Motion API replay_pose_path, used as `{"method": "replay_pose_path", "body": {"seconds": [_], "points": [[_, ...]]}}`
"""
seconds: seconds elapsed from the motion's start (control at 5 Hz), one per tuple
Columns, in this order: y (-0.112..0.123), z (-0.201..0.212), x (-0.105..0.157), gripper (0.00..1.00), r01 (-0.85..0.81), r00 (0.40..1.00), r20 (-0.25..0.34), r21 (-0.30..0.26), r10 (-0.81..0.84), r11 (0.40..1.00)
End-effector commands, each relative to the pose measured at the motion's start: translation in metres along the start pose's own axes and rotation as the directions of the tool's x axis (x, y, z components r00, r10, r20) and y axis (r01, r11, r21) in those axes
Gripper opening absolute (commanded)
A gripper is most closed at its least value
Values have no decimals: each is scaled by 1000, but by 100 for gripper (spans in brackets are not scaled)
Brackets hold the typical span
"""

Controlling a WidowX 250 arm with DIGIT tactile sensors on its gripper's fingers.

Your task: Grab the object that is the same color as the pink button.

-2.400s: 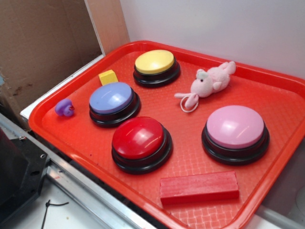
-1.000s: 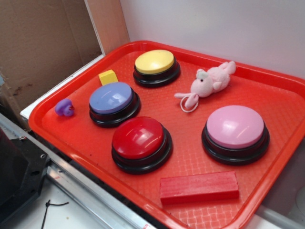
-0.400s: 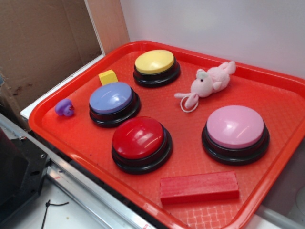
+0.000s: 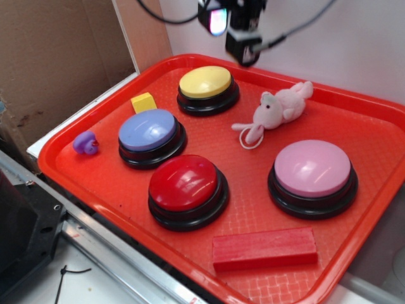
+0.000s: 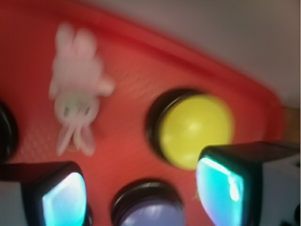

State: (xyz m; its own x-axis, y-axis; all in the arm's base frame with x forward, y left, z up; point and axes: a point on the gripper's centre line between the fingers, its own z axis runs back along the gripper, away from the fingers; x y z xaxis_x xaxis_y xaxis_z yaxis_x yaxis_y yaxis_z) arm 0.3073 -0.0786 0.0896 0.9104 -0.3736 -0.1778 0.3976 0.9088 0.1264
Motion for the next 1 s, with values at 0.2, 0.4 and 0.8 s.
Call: {"method": "replay_pose_path", "body": {"seconds": [0.2, 0.4, 0.8], "points": [[-6, 6, 10, 100, 104, 992, 69, 12, -105, 994], [-6, 6, 10, 100, 104, 992, 69, 12, -105, 994], [-12, 16, 31, 100, -401, 907, 137, -7, 398, 916]]}}
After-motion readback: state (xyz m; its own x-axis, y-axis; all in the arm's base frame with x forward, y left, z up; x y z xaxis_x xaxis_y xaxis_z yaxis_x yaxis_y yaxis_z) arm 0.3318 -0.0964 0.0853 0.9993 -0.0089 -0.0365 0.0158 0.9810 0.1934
